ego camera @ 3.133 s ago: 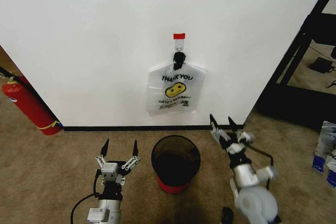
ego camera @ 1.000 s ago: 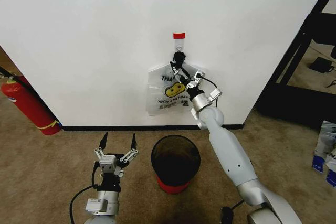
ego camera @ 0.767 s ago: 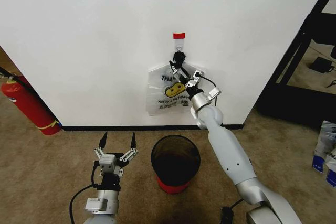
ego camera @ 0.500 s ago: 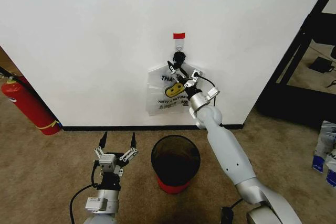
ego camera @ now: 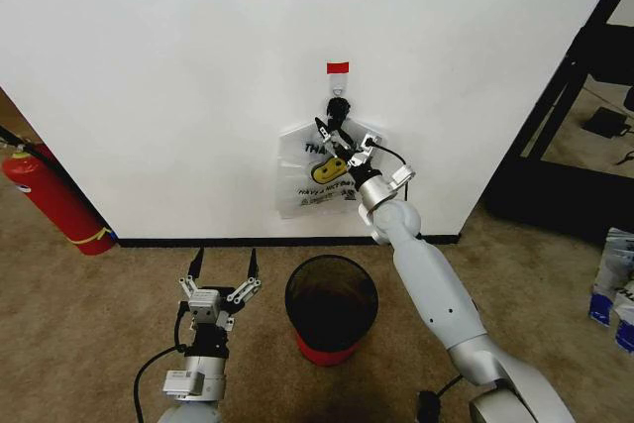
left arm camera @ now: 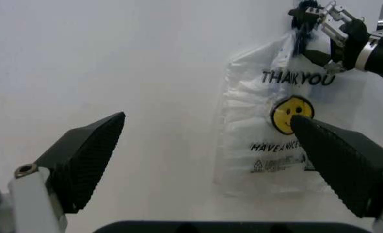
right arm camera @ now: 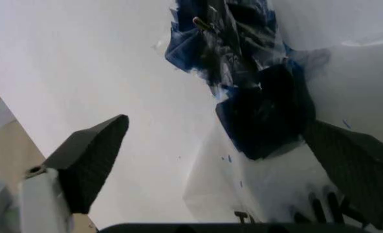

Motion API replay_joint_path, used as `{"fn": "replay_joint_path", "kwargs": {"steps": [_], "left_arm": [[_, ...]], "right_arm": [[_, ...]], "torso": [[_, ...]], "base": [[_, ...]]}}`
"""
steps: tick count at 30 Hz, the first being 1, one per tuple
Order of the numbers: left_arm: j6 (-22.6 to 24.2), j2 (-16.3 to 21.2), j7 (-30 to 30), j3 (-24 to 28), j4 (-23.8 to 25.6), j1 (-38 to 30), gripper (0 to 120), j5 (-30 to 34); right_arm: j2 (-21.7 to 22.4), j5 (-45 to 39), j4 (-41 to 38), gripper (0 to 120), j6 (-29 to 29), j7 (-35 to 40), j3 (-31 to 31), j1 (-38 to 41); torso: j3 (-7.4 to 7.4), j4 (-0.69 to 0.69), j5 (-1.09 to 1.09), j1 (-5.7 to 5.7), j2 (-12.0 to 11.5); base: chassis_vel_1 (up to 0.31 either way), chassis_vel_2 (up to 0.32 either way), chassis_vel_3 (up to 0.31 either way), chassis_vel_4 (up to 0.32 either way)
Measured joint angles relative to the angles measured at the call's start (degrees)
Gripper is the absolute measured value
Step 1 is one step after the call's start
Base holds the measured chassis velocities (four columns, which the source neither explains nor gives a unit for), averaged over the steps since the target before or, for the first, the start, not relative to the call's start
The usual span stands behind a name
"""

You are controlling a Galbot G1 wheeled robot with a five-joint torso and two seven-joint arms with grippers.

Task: Pick up the garbage bag from the wall and place it over the trash bin.

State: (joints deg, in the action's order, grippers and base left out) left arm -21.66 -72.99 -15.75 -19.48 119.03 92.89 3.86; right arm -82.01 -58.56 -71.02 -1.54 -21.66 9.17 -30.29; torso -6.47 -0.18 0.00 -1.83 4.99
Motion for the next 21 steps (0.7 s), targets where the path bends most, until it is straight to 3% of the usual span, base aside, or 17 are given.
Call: {"fn": "replay_joint_path", "kwargs": {"steps": [3,16,21], "left_arm": [[0.02,0.02,0.02,-0.08,0.27,0.16,100,0.0],[0.02,-0.01,0.04,-0.21,0.96,0.75,100,-0.12],[0.0,-0.04,0.05,-0.22,0.99,0.75,100,-0.13]], "right_arm": [[0.24,0.0,0.2,82,-0.01,-0.07,-0.18,0.32],[0.58,0.4,-0.09,80,-0.09,-0.51,-0.73,0.48],[0.68,0.58,-0.35,68,-0.11,-0.42,-0.77,0.31]], "torso": [[0.0,0.0,0.0,0.0,0.0],[0.0,0.0,0.0,0.0,0.0],[0.0,0.0,0.0,0.0,0.0]], "base": [[0.0,0.0,0.0,0.0],[0.0,0.0,0.0,0.0],[0.0,0.0,0.0,0.0]]}}
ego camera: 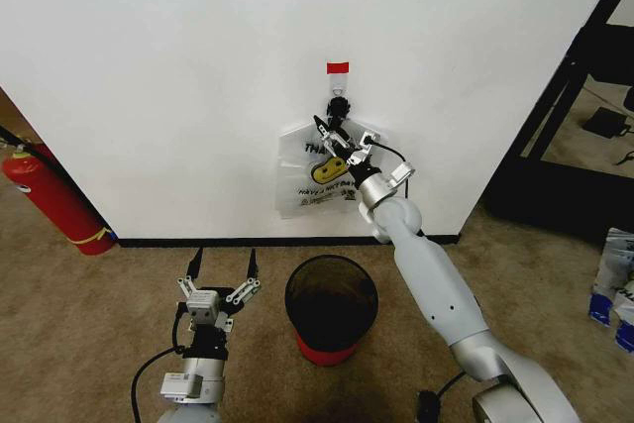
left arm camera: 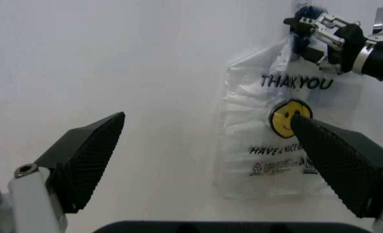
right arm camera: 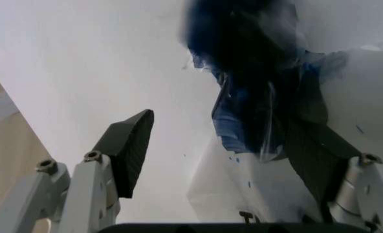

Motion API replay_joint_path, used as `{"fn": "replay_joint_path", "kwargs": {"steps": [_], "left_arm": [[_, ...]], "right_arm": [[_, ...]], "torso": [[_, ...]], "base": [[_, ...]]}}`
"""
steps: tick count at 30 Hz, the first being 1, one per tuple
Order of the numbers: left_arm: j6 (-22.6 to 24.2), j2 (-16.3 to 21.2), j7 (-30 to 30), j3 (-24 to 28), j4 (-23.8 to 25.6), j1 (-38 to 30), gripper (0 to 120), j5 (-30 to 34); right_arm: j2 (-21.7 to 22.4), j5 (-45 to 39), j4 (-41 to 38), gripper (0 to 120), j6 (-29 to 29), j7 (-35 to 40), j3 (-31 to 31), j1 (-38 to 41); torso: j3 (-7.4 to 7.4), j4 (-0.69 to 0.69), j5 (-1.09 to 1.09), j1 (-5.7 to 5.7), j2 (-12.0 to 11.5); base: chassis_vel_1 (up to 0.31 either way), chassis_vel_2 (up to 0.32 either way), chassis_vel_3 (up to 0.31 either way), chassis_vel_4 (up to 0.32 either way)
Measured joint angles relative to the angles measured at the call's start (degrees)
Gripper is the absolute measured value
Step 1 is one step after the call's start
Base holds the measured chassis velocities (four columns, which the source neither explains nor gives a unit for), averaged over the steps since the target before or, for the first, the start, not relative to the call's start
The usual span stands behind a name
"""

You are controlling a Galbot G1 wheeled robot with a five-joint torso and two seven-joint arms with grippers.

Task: Pick up the garbage bag from the wall and place it over the trash bin.

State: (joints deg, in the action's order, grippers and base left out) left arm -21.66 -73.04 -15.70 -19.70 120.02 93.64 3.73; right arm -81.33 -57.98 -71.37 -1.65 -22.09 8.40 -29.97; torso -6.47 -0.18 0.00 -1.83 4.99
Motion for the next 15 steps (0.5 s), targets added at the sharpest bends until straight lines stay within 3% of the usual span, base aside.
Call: {"fn": "replay_joint_path", "kwargs": {"steps": [5,15], "left_arm": [[-0.05,-0.04,0.01,0.0,0.0,0.03,100,-0.02],[-0.11,-0.11,0.12,0.16,0.0,0.15,100,-0.18]], "right_arm": [[0.09,0.0,-0.03,54,-0.02,0.17,0.11,-0.02],[0.1,-0.12,-0.92,53,-0.09,0.92,1.15,-0.95]], "torso": [[0.0,0.0,0.0,0.0,0.0],[0.0,0.0,0.0,0.0,0.0]], "base": [[0.0,0.0,0.0,0.0],[0.0,0.0,0.0,0.0]]}}
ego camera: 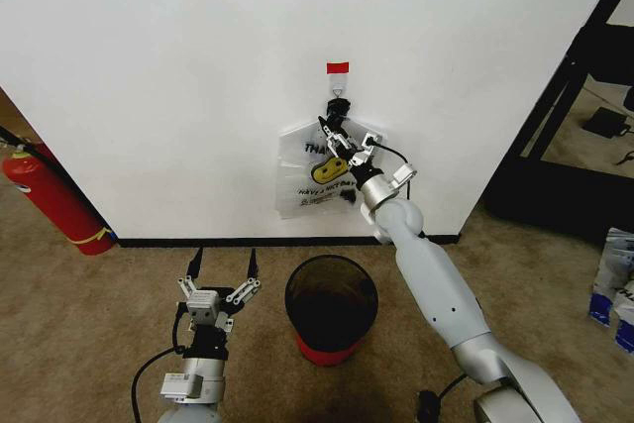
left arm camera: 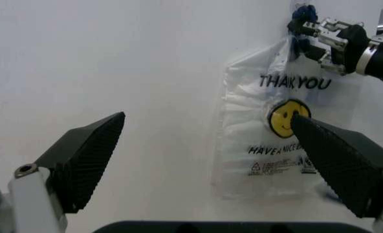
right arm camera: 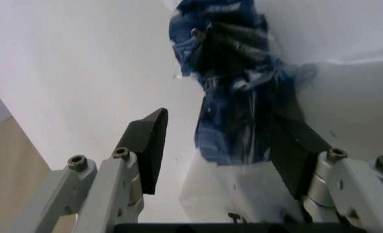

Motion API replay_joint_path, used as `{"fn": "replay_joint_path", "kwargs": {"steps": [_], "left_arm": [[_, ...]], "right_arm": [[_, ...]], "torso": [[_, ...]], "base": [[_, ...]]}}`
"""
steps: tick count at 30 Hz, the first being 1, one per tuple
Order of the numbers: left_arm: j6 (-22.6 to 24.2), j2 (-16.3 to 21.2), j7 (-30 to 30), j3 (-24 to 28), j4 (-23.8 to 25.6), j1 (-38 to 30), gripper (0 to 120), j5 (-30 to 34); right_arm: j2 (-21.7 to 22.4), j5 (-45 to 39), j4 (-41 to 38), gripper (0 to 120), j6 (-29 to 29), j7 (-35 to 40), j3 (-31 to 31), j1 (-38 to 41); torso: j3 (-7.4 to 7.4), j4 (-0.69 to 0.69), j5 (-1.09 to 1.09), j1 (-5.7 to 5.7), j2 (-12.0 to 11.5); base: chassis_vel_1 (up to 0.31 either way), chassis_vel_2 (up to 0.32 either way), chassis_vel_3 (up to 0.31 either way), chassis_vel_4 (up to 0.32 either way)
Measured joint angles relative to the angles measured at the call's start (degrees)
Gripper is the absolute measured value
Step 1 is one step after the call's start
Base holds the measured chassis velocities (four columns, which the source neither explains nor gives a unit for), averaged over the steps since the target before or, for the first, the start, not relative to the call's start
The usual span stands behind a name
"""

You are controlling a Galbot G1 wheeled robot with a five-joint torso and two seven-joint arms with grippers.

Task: Pick up the garbage bag from the wall and place it over the trash bin.

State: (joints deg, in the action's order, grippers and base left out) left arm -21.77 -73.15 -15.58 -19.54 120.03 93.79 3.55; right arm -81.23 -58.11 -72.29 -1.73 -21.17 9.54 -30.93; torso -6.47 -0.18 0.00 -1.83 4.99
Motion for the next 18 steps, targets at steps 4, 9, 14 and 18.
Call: {"fn": "replay_joint_path", "kwargs": {"steps": [4,9,14,18], "left_arm": [[-0.04,-0.01,0.1,0.04,-0.01,0.05,100,-0.06],[-0.08,0.02,0.21,0.07,0.01,0.14,100,-0.09],[-0.09,0.03,0.27,0.11,0.09,0.18,100,-0.13],[-0.09,0.03,0.28,0.13,0.16,0.14,100,-0.14]], "right_arm": [[0.25,-0.23,-0.31,53,0.0,0.05,0.28,-0.31],[1.33,-0.9,-0.81,53,0.03,0.06,0.28,-0.54],[1.66,-1.32,-0.85,40,0.16,0.11,0.27,-0.49],[1.71,-1.54,-0.75,29,0.26,0.13,0.2,-0.18]], "torso": [[0.0,0.0,0.0,0.0,0.0],[0.0,0.0,0.0,0.0,0.0],[0.0,0.0,0.0,0.0,0.0],[0.0,0.0,0.0,0.0,0.0]], "base": [[0.0,0.0,0.0,0.0],[0.0,0.0,0.0,0.0],[0.0,0.0,0.0,0.0],[0.0,0.0,0.0,0.0]]}}
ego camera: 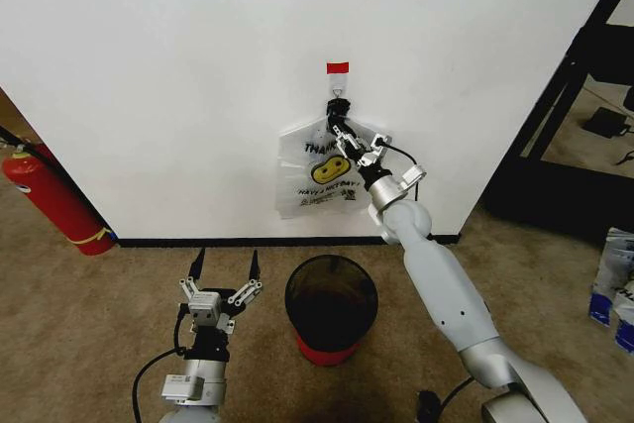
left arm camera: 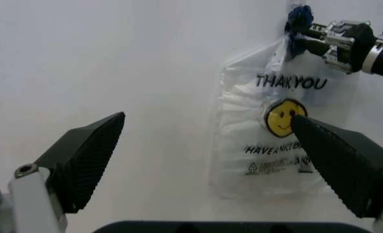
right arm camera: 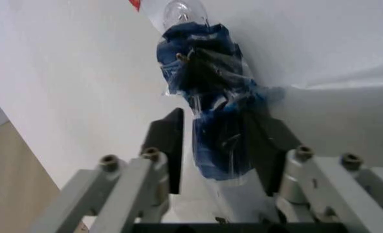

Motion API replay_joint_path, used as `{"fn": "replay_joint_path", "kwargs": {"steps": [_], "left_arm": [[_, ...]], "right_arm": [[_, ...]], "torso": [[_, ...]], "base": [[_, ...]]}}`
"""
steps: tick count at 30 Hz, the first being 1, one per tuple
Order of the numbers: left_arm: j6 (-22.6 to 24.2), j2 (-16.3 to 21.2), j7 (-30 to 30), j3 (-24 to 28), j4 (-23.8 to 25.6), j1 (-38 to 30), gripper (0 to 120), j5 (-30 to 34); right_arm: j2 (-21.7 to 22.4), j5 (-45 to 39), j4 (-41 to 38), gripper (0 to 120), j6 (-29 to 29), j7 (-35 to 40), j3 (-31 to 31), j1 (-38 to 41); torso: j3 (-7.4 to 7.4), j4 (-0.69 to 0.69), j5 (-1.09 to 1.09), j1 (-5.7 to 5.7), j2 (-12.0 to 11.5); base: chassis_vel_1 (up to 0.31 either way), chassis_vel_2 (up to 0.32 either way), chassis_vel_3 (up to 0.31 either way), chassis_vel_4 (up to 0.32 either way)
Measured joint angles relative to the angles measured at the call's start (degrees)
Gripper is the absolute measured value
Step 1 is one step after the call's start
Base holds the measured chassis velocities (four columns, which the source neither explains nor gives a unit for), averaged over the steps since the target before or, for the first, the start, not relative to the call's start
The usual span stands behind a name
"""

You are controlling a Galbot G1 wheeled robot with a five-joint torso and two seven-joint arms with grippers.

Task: Pick up the garbage bag from the wall and place it over the trash bin.

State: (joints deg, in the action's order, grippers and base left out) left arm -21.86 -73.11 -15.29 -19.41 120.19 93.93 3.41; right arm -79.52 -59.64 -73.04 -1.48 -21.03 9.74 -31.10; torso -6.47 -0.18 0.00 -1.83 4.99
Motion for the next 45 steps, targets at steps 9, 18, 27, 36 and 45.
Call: {"fn": "replay_joint_path", "kwargs": {"steps": [9,18,27,36,45], "left_arm": [[-0.12,-0.04,0.0,-0.2,0.42,0.21,100,0.04],[-0.14,0.0,0.0,-0.17,0.73,0.32,100,0.04],[-0.02,0.03,-0.01,0.33,0.85,0.11,100,-0.07],[0.18,0.14,-0.02,0.24,1.69,0.51,100,-0.21],[0.17,0.19,-0.02,0.2,2.27,0.96,100,-0.46]], "right_arm": [[-0.24,-0.57,0.12,0,0.28,0.67,-0.17,0.18],[0.24,-0.8,-1.8,0,0.39,1.28,-0.09,-0.91],[2.67,-1.04,-7.25,0,0.86,1.97,1.29,-5.17],[3.71,-0.02,-11.4,0,0.89,1.43,1.7,-9.68],[4.97,0.8,-14.24,0,0.75,1.05,1.78,-13.66]], "torso": [[0.0,0.0,0.0,0.0,0.0],[0.0,0.0,0.0,0.0,0.0],[0.0,-0.01,0.0,0.0,0.0],[0.0,0.0,-0.01,0.0,-0.01],[0.0,0.0,0.0,0.0,-0.01]], "base": [[0.0,0.0,0.0,0.0],[0.0,0.0,0.0,0.0],[0.0,0.0,0.0,0.0],[0.0,0.0,0.0,0.0],[0.0,0.0,0.0,0.0]]}}
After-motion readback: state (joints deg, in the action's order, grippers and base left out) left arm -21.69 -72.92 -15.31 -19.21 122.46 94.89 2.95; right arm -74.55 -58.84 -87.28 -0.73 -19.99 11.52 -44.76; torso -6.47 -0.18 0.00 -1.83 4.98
